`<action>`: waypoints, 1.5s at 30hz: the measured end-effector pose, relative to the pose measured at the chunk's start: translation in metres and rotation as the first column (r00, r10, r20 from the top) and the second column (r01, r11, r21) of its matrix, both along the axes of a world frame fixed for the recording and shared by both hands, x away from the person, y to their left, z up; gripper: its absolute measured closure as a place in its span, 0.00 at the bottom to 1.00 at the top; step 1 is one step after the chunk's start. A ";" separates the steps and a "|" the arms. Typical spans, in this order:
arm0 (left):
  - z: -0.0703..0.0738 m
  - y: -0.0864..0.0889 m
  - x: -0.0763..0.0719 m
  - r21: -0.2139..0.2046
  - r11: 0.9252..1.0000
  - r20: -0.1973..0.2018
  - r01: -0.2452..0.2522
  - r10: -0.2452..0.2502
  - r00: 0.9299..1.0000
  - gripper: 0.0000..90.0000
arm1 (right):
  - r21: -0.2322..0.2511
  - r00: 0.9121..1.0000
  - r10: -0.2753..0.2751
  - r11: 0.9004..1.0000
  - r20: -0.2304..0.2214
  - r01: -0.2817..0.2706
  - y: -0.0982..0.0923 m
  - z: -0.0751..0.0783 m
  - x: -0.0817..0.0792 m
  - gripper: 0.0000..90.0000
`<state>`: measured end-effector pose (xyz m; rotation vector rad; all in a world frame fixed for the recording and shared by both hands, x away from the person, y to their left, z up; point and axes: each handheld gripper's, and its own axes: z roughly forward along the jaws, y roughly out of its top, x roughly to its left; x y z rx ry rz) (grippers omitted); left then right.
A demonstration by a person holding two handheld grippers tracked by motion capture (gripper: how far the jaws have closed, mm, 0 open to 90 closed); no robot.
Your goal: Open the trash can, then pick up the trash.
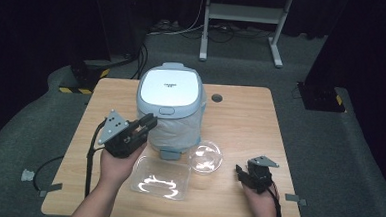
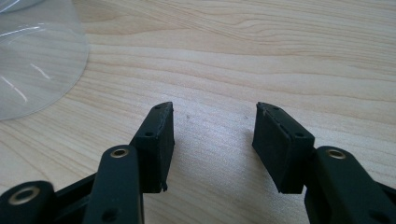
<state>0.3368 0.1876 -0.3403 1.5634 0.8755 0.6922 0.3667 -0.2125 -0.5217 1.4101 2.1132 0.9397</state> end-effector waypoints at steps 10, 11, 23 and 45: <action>0.003 -0.024 0.026 0.042 0.999 0.009 -0.019 0.018 1.000 0.90 | 0.004 1.000 0.002 1.000 -0.001 -0.002 -0.001 0.000 0.000 0.53; 0.003 -0.024 0.026 0.048 0.999 0.010 -0.024 0.023 1.000 0.90 | 0.006 1.000 0.003 1.000 -0.002 -0.003 -0.001 0.000 0.000 0.53; 0.008 -0.027 0.029 0.074 0.997 -0.034 -0.037 0.039 0.999 0.97 | 0.001 1.000 0.005 1.000 -0.002 -0.005 0.000 0.000 -0.001 0.53; -0.004 0.017 -0.006 0.017 0.997 0.000 -0.070 0.070 0.998 0.65 | 0.005 1.000 -0.002 1.000 -0.007 0.002 0.000 0.001 0.000 0.52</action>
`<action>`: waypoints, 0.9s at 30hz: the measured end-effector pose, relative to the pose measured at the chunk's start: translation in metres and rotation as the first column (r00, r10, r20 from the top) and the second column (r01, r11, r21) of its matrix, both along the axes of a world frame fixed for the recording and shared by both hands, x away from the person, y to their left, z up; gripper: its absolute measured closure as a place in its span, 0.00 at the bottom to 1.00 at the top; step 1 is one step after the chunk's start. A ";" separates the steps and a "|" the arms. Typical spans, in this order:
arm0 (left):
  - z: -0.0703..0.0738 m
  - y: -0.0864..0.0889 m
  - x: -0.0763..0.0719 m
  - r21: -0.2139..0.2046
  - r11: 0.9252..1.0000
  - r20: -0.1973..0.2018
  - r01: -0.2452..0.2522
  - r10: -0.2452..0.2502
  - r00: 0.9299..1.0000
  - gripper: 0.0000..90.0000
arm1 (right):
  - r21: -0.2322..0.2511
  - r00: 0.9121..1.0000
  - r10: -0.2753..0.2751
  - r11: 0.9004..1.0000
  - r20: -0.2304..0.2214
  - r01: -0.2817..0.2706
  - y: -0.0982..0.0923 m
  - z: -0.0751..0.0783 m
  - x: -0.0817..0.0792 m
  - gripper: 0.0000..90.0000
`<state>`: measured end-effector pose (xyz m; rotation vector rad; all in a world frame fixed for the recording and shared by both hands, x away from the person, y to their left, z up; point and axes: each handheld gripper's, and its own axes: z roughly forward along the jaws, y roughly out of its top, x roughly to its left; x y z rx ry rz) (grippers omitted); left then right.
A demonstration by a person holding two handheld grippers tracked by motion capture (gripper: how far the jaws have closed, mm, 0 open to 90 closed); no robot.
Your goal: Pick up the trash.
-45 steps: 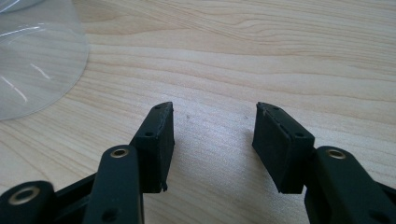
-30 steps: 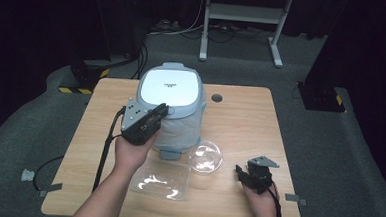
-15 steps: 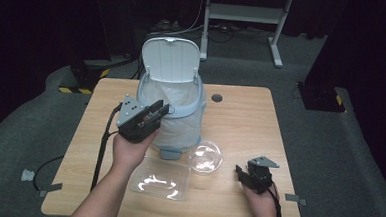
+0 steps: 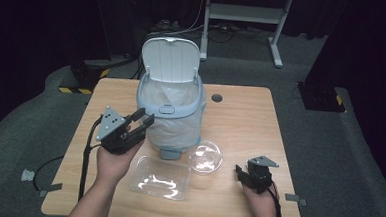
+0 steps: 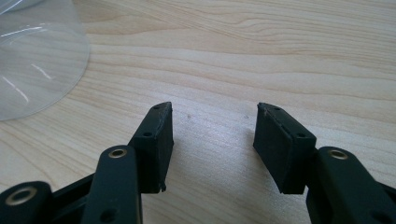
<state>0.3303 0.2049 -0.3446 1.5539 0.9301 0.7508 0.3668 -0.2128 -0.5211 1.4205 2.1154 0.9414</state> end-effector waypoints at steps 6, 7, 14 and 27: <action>-0.022 0.018 -0.007 0.013 1.000 -0.044 -0.022 0.023 0.999 0.61 | 0.014 1.000 -0.007 1.000 0.016 0.007 0.000 0.002 -0.001 0.52; -0.026 0.020 -0.008 0.015 1.000 -0.051 -0.024 0.025 0.998 0.60 | 0.012 1.000 -0.006 1.000 0.020 0.005 0.001 0.003 -0.002 0.52; -0.060 0.036 -0.016 0.022 0.999 -0.118 -0.039 0.041 0.992 0.55 | 0.015 0.997 0.018 1.000 0.071 -0.019 0.011 0.012 -0.009 0.50; -0.114 0.058 -0.036 0.019 0.998 -0.228 -0.052 0.055 0.972 0.50 | 0.021 0.988 0.075 0.997 0.134 -0.079 0.031 0.027 -0.023 0.49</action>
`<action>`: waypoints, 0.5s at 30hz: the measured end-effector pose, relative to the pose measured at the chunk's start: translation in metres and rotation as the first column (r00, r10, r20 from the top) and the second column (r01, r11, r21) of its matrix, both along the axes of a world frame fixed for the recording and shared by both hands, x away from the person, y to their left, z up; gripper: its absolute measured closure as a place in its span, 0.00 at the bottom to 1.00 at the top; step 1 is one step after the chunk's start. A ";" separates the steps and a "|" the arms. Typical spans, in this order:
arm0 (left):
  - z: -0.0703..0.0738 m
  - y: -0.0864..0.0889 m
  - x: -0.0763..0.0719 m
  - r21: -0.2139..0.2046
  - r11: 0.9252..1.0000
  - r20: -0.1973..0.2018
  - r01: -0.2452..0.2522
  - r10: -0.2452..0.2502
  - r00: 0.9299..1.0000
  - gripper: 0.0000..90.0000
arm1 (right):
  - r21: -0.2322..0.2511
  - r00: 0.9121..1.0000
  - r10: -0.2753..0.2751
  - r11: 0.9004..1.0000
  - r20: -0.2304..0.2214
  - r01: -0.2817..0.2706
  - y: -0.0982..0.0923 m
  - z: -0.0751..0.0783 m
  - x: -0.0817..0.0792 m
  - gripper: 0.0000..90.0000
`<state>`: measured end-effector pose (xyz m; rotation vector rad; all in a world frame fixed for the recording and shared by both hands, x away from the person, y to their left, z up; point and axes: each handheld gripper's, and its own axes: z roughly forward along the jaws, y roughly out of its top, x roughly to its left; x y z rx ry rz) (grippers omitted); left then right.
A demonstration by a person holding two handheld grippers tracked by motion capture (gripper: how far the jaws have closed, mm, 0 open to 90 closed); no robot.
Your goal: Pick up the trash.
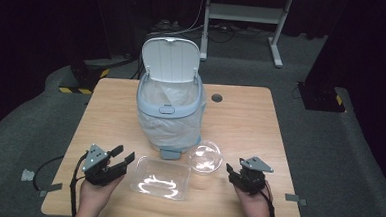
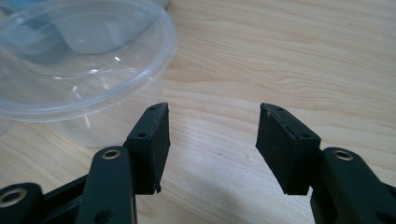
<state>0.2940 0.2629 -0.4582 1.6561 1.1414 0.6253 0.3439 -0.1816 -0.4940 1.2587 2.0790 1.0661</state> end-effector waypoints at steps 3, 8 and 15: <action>-0.006 0.002 -0.004 -0.006 1.000 -0.013 0.002 -0.002 1.000 0.48 | 0.002 1.000 0.013 1.000 0.015 -0.013 0.004 0.004 -0.004 0.49; -0.016 0.001 -0.013 -0.032 0.999 -0.045 0.027 -0.028 0.999 0.43 | 0.027 0.999 0.036 0.999 0.037 -0.037 0.011 0.012 -0.011 0.48; -0.029 -0.007 -0.021 -0.055 0.997 -0.076 0.054 -0.058 0.995 0.35 | 0.072 0.991 0.109 0.991 0.071 -0.114 0.033 0.027 -0.027 0.46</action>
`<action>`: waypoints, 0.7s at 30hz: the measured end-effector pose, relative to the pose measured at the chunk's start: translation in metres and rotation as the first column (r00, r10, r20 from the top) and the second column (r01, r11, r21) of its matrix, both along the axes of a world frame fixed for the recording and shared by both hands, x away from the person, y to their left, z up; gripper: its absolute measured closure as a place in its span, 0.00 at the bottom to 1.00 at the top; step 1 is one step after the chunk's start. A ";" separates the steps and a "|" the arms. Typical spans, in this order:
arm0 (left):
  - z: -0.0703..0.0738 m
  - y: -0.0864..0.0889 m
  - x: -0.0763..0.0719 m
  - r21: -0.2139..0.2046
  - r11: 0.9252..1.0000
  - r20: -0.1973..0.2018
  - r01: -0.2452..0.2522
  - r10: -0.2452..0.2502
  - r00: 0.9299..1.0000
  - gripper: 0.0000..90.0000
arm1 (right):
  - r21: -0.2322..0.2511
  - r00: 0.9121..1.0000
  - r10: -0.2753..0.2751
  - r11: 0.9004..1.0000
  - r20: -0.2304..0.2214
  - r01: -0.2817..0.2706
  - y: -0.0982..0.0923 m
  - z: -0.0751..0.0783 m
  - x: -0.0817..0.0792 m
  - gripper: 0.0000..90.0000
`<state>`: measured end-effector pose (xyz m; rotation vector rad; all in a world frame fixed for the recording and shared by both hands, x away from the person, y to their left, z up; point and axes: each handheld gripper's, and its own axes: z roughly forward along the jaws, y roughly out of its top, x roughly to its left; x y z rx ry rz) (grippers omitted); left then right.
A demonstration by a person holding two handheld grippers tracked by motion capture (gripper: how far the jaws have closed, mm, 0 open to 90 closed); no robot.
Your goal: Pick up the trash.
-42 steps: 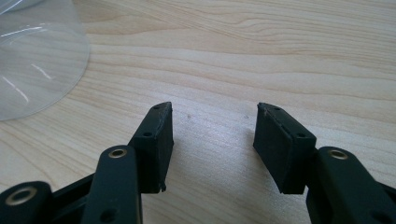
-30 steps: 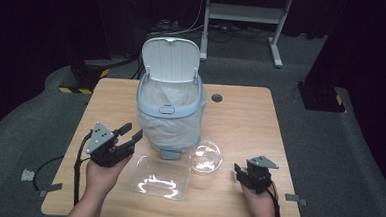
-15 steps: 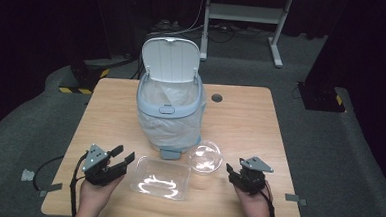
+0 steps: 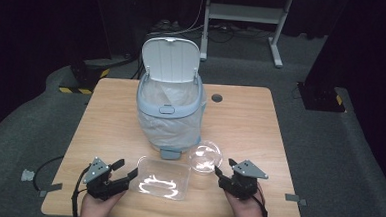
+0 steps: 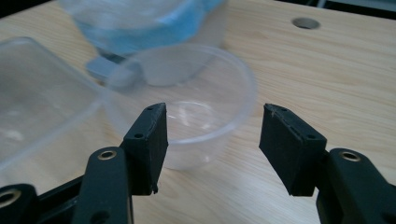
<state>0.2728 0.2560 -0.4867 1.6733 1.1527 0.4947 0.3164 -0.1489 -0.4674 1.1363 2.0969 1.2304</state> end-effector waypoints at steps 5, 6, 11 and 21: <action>-0.008 -0.006 -0.001 -0.023 1.000 -0.023 0.022 -0.022 0.999 0.32 | 0.004 0.997 0.076 0.997 0.001 -0.076 0.027 0.004 -0.011 0.45; -0.009 -0.007 0.000 -0.020 0.999 -0.025 0.027 -0.027 0.999 0.32 | 0.007 0.995 0.098 0.995 -0.006 -0.098 0.035 0.003 -0.014 0.45; -0.013 -0.009 0.002 -0.029 0.999 -0.037 0.042 -0.043 0.998 0.30 | 0.002 0.989 0.146 0.989 -0.035 -0.147 0.060 -0.001 -0.020 0.45; -0.021 -0.015 0.003 -0.062 0.995 -0.068 0.076 -0.080 0.994 0.29 | 0.054 0.975 0.177 0.984 -0.135 -0.171 0.078 -0.012 -0.022 0.44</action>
